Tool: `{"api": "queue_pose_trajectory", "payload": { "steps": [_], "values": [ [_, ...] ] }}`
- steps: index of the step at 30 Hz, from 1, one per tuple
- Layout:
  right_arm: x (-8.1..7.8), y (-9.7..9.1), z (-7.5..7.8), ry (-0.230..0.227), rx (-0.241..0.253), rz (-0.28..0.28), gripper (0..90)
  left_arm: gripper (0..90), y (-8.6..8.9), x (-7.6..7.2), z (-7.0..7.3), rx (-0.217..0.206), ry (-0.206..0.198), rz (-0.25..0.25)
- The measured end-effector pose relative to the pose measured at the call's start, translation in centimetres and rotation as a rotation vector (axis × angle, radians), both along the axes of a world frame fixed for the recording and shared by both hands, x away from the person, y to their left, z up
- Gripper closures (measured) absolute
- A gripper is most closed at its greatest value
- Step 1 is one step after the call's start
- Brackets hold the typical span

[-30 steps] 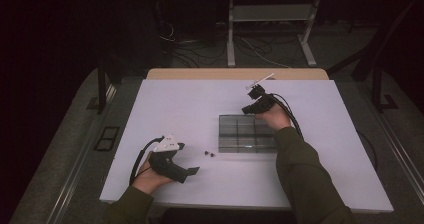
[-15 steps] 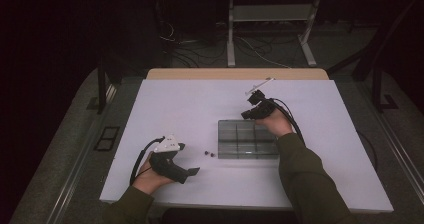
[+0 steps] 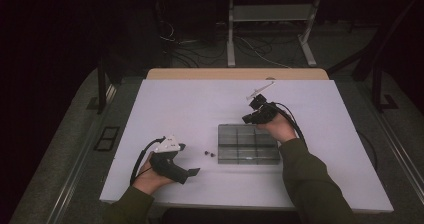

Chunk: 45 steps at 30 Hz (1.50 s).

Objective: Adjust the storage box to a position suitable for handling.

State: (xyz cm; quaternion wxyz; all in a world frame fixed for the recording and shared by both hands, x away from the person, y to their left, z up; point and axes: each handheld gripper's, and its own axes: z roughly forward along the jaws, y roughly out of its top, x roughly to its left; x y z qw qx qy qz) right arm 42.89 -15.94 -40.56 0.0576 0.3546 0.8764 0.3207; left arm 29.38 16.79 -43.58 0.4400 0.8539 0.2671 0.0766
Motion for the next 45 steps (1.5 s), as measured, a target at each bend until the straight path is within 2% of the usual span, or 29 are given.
{"api": "queue_pose_trajectory", "payload": {
  "steps": [3,8,27,45],
  "values": [
    [-0.2,-0.1,-0.1,-0.002,-0.01,-0.005,89.2,0.0,0.0,0.0,0.0,-0.003,-0.002,0.0],
    [-0.6,-0.3,-0.2,0.0,0.004,0.0,89.2,0.0,-0.1,0.0,0.0,-0.001,-0.002,-0.005],
    [-2.9,-0.2,-0.1,-0.009,-0.002,0.046,89.2,0.0,-0.3,-0.1,-0.1,0.0,0.0,-0.012],
    [-5.0,0.6,-0.5,-0.009,-0.002,0.092,89.2,0.0,-0.4,-0.1,-0.1,0.003,0.002,-0.019]
  ]
}}
